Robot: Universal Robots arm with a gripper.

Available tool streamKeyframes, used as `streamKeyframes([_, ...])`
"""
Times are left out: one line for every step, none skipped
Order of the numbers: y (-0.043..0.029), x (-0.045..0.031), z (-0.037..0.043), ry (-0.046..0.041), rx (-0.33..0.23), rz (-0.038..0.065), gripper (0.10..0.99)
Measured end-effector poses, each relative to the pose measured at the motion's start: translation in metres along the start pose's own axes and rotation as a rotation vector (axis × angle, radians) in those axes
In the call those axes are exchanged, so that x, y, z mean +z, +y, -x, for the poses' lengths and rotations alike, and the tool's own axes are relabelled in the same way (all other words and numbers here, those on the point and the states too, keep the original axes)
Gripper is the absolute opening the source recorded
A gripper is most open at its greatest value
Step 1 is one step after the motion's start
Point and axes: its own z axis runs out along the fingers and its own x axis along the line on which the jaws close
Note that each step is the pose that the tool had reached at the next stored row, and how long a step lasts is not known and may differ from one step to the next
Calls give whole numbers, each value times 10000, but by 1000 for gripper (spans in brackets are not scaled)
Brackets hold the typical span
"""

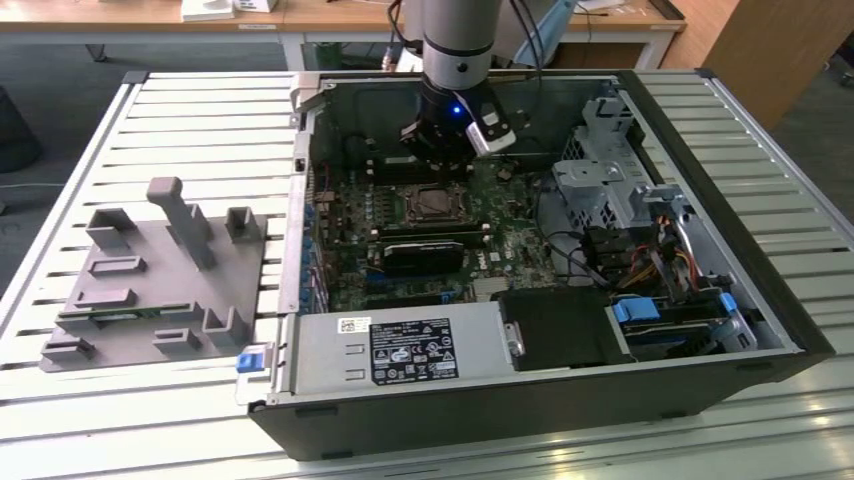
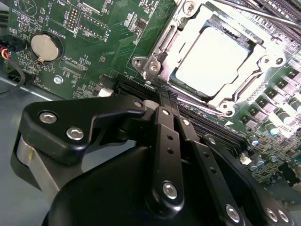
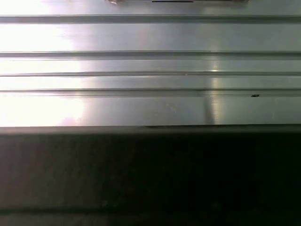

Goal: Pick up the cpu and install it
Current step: 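Install the first cpu locking lever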

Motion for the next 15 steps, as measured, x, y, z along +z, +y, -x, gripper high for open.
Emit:
streamKeyframes([0, -3, 0, 0, 0, -4, 106])
streamKeyframes([0, -8, 0, 0, 0, -11, 106])
streamKeyframes([0, -12, 0, 0, -1, -16, 106])
streamKeyframes([1, -15, 0, 0, 0, -18, 106])
streamKeyframes([1, -15, 0, -2, 0, -22, 106])
streamKeyframes([1, -14, 0, -4, 0, -36, 106])
streamKeyframes([1, -16, -1, -2, 1, -89, 106])
streamKeyframes([1, -14, 0, -3, 0, -165, 106])
streamKeyframes([2, -10, -1, -5, -2, -256, 106])
streamKeyframes([5, -1, 0, -9, -3, -328, 106])
streamKeyframes([6, 7, 0, -8, -4, -384, 106])
streamKeyframes([8, 15, 0, -8, -4, -422, 106])
streamKeyframes([11, 26, 0, -6, -4, -448, 106])
streamKeyframes([13, 36, 1, -5, -3, -459, 106])
streamKeyframes([16, 44, 1, -4, -4, -466, 106])
